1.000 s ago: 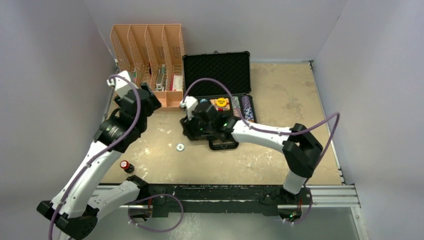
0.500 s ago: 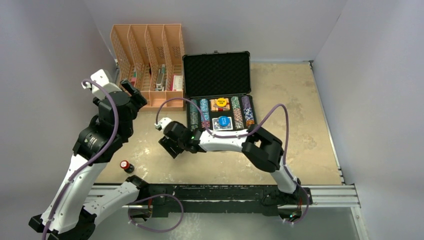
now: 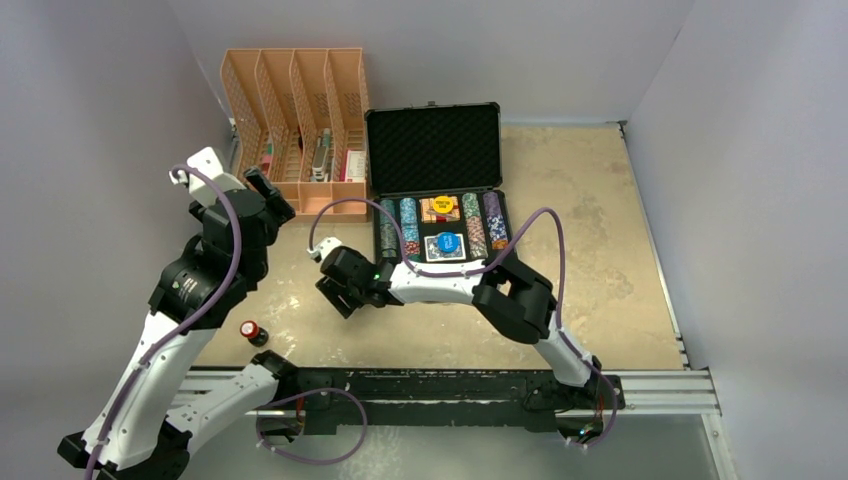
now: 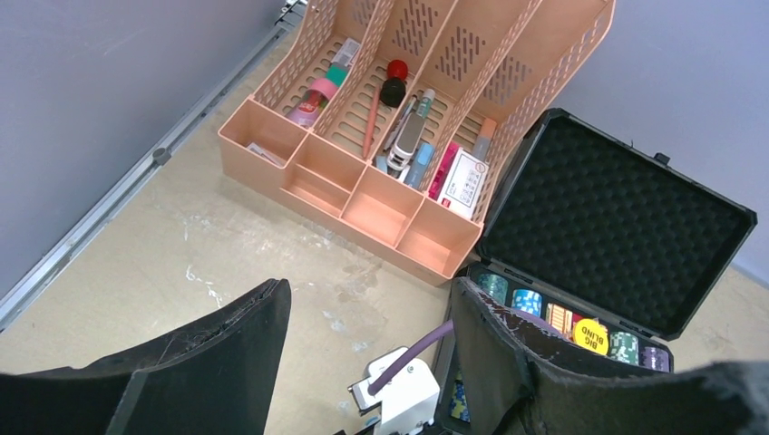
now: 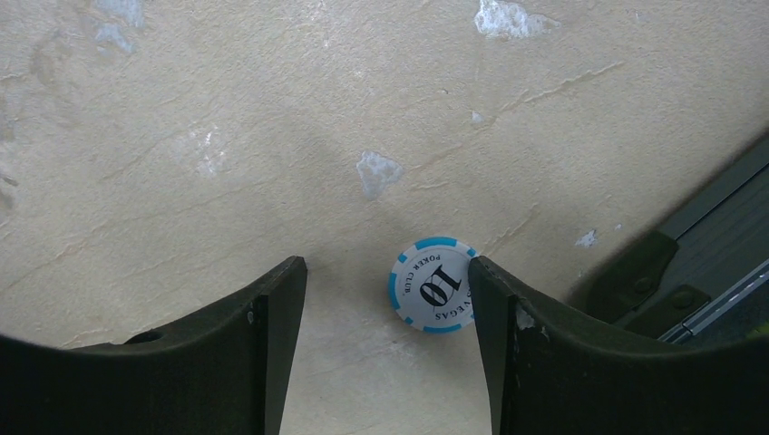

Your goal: Pack up texas hold em set

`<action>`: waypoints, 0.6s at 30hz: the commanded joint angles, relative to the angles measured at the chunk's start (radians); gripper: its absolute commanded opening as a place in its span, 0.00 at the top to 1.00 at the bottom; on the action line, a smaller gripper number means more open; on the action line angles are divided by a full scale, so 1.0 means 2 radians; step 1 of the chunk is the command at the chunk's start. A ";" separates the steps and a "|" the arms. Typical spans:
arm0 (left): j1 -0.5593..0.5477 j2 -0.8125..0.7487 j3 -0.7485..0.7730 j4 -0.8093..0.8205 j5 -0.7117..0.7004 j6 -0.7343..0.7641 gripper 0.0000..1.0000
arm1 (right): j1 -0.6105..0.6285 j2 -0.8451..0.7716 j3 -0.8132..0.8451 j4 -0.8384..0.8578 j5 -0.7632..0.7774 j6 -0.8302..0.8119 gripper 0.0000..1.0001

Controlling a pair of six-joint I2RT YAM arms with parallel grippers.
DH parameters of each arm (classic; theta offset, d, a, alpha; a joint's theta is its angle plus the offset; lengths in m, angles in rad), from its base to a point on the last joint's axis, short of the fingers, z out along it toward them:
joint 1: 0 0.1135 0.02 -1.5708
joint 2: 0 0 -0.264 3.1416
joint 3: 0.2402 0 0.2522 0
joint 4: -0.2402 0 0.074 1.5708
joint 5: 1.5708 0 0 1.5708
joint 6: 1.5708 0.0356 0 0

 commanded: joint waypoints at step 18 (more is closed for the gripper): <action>0.004 0.002 -0.017 0.013 -0.010 -0.006 0.35 | -0.005 -0.028 -0.036 0.034 0.043 -0.002 0.35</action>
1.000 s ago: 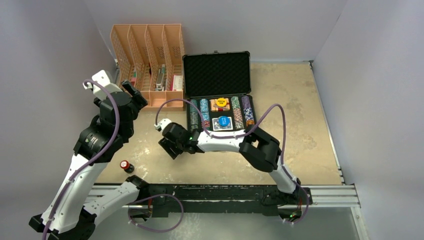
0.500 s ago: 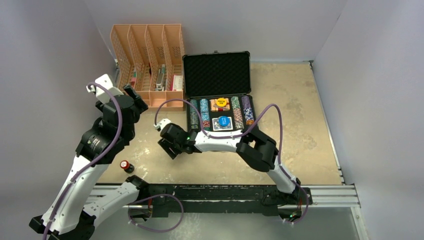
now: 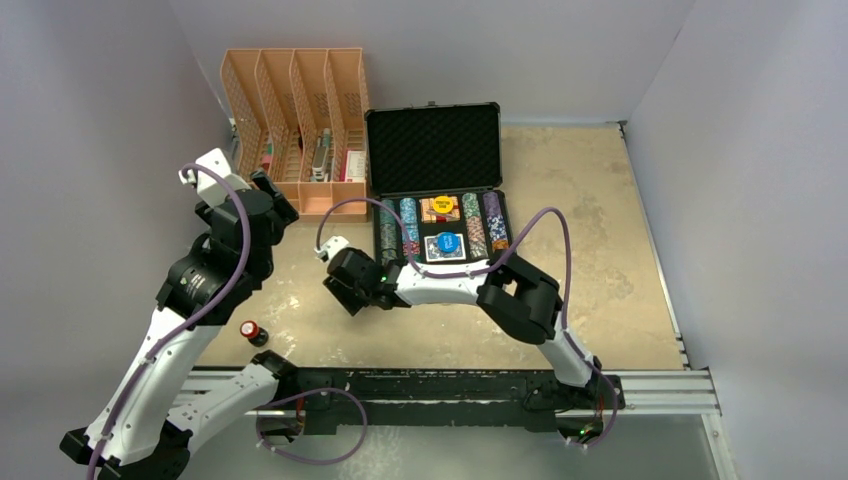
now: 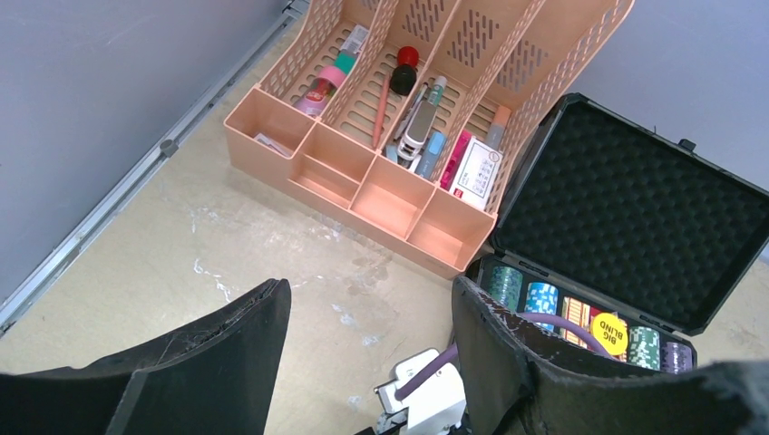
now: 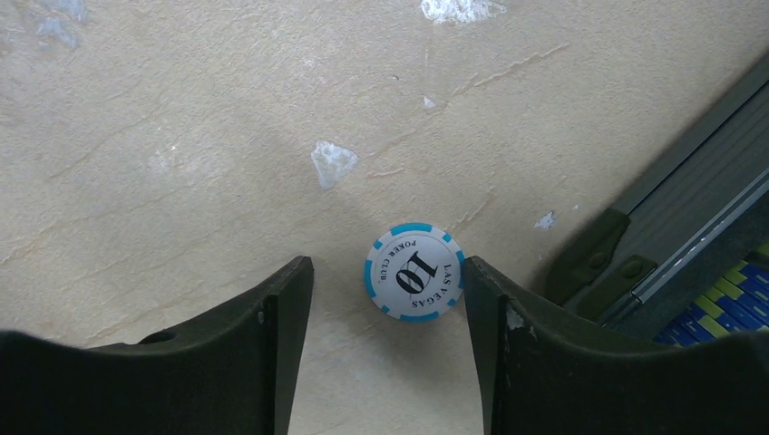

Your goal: Pack up texas hold em set

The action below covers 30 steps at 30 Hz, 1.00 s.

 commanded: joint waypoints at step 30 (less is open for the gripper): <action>0.004 -0.018 -0.062 0.039 0.008 -0.015 0.35 | -0.014 -0.051 -0.096 -0.149 -0.066 -0.005 0.63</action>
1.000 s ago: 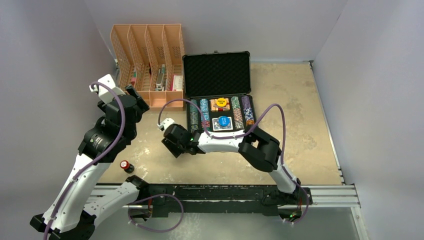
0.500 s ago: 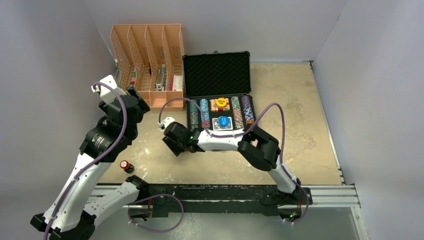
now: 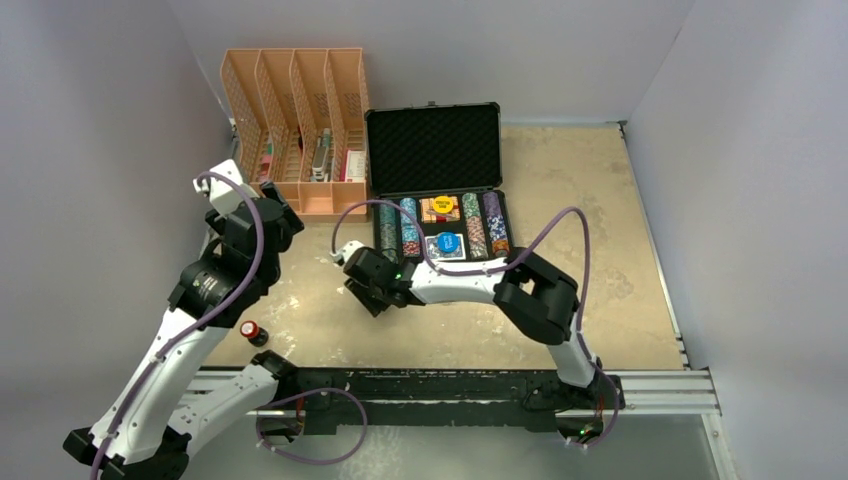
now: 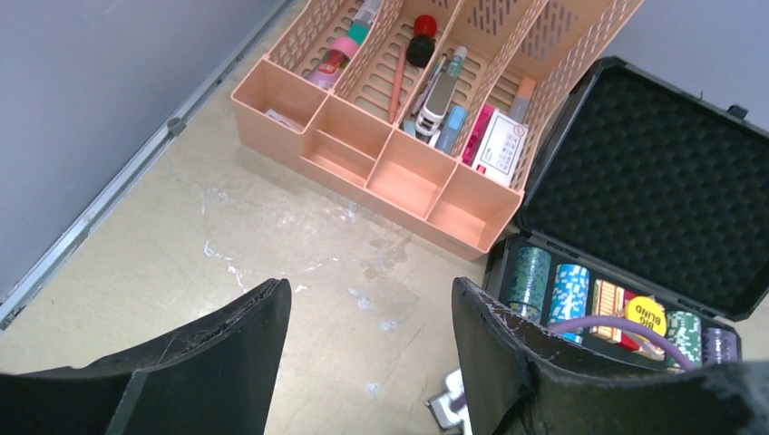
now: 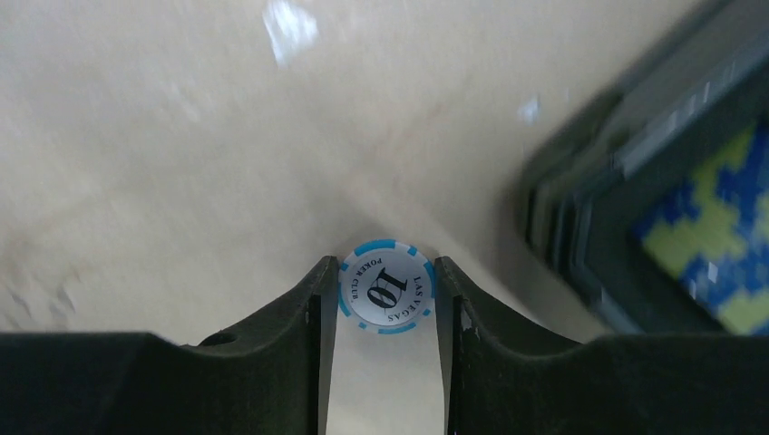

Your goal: Pack up texas hold em set

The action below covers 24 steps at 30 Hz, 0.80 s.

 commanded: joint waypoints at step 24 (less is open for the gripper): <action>0.004 -0.004 -0.055 0.058 0.034 -0.013 0.35 | -0.007 0.034 -0.032 -0.167 -0.075 -0.015 0.50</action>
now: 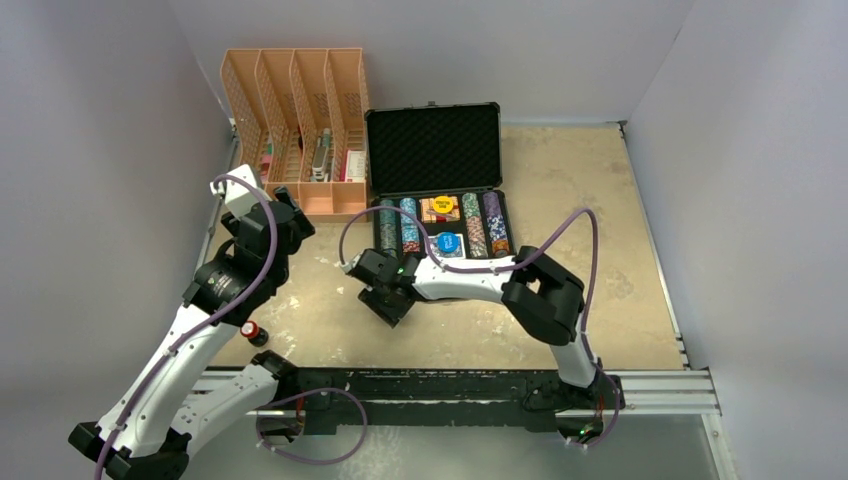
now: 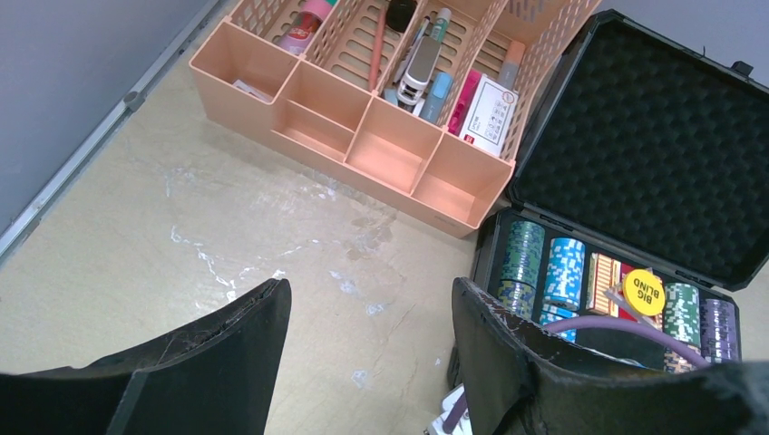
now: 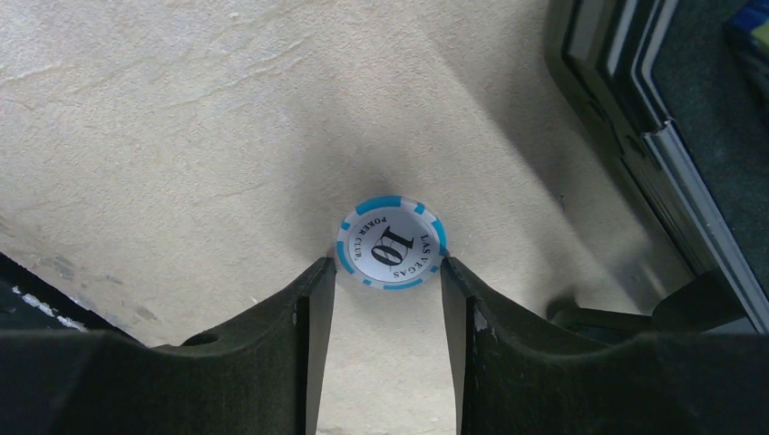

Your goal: Pack up texas hold em set

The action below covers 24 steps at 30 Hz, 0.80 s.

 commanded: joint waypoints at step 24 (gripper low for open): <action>0.004 -0.010 -0.004 0.013 -0.005 -0.004 0.35 | -0.014 0.070 -0.017 -0.063 -0.003 -0.028 0.44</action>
